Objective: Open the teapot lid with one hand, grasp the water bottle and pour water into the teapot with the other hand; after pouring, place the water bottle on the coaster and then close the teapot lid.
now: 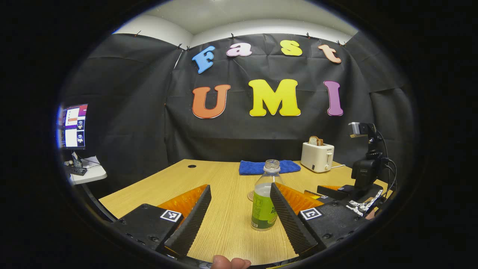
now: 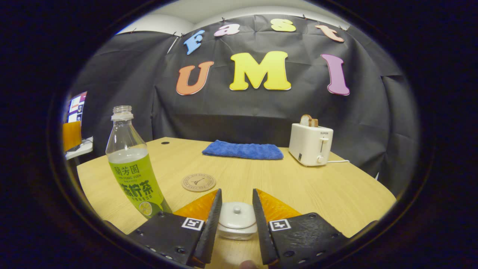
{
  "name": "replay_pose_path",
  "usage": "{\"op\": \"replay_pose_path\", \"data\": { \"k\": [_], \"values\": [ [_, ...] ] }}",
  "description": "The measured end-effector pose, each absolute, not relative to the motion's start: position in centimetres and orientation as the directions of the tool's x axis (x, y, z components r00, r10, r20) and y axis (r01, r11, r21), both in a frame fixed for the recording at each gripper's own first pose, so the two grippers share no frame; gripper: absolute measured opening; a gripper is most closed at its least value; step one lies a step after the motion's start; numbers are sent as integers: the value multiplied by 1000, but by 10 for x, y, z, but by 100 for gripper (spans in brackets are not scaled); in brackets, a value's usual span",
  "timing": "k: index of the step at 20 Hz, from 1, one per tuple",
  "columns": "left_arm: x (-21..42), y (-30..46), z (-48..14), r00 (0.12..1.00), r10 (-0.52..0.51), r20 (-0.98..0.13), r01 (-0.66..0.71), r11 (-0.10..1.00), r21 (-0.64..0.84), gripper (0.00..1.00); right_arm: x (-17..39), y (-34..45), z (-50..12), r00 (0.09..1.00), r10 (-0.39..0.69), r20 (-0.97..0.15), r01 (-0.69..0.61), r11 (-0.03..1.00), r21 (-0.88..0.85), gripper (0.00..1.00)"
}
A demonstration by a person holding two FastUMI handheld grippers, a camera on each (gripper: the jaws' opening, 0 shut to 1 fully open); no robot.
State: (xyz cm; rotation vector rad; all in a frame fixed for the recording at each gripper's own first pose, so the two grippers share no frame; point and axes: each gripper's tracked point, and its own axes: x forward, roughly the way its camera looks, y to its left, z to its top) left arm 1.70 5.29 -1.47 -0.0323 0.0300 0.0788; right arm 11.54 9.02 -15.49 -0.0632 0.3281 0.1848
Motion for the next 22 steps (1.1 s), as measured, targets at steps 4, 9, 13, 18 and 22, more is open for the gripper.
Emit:
{"op": "replay_pose_path", "data": {
  "k": [4, 9, 13, 18, 22],
  "values": [
    [16, 53, -16, 996, 79, -35, -80, 996, -33, 99, 117, 91, -155, 930, 169, -327, -189, 981, -31, 10],
    [18, 51, -17, 997, 66, -38, -68, 997, -42, 99, 118, 89, -155, 927, 175, -332, -191, 981, -16, 2],
    [22, 43, -28, 997, 55, -61, -59, 996, -64, 99, 118, 90, -142, 932, 201, -302, -209, 978, 8, 1],
    [26, 25, -51, 994, 5, -108, -13, 997, -74, 99, 113, 82, -117, 939, 220, -265, -219, 975, 35, 1],
    [31, 4, -70, 988, -38, -149, 24, 995, -99, 100, 102, 68, -100, 945, 219, -241, -216, 976, 40, 1]
  ]
}}
